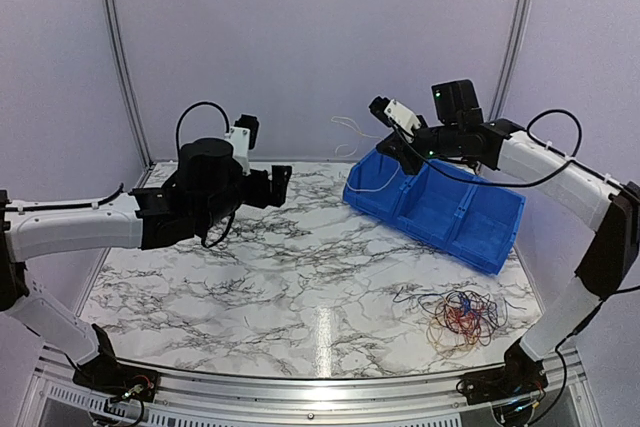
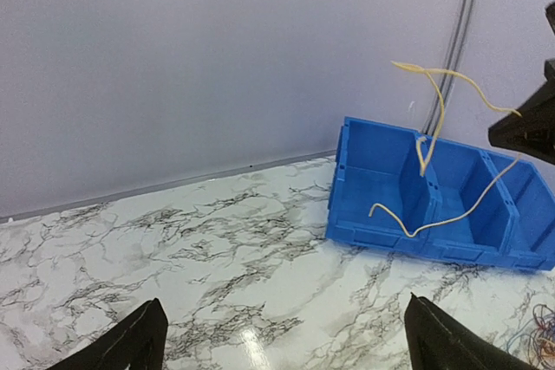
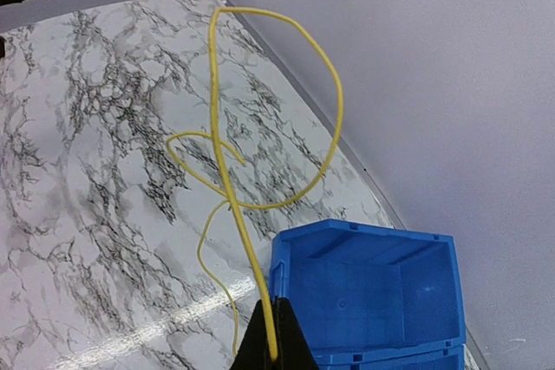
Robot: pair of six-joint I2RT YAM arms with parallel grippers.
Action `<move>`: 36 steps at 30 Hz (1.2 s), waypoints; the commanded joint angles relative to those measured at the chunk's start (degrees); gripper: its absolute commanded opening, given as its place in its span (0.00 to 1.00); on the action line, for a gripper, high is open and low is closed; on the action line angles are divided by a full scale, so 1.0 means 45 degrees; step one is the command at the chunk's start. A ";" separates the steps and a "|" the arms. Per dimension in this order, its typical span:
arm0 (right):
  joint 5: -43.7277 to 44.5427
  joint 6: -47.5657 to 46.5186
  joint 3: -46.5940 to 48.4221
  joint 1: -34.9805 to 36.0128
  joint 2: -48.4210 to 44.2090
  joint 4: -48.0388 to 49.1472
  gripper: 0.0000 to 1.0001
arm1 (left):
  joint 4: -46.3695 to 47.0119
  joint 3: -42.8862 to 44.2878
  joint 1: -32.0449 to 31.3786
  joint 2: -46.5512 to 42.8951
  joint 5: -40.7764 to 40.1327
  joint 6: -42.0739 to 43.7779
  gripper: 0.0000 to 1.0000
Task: Untangle the cables
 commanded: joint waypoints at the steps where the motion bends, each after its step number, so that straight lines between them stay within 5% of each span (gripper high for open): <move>1: 0.1224 0.0253 0.0863 -0.0703 0.0813 0.0570 0.00 | 0.0832 -0.0366 0.1732 -0.0262 0.3173 -0.1368 0.99; 11: 0.1390 0.1001 0.2820 -0.2489 0.3358 0.0413 0.00 | 0.2318 -0.2087 0.2851 -0.1792 0.5531 -0.2105 0.99; 25: 0.1653 0.2093 0.5090 -0.3108 0.6863 -0.0054 0.00 | 0.2261 -0.2060 0.3201 -0.2901 0.5073 -0.0864 0.99; 33: 0.1750 0.2246 0.4819 -0.3112 0.6842 -0.0137 0.00 | 0.2264 -0.2379 0.3342 -0.2845 0.2546 -0.1281 0.99; 36: 0.1754 0.2275 0.4837 -0.3114 0.6821 -0.0219 0.24 | 0.2077 -0.2301 0.3446 -0.2704 0.2826 -0.1314 0.99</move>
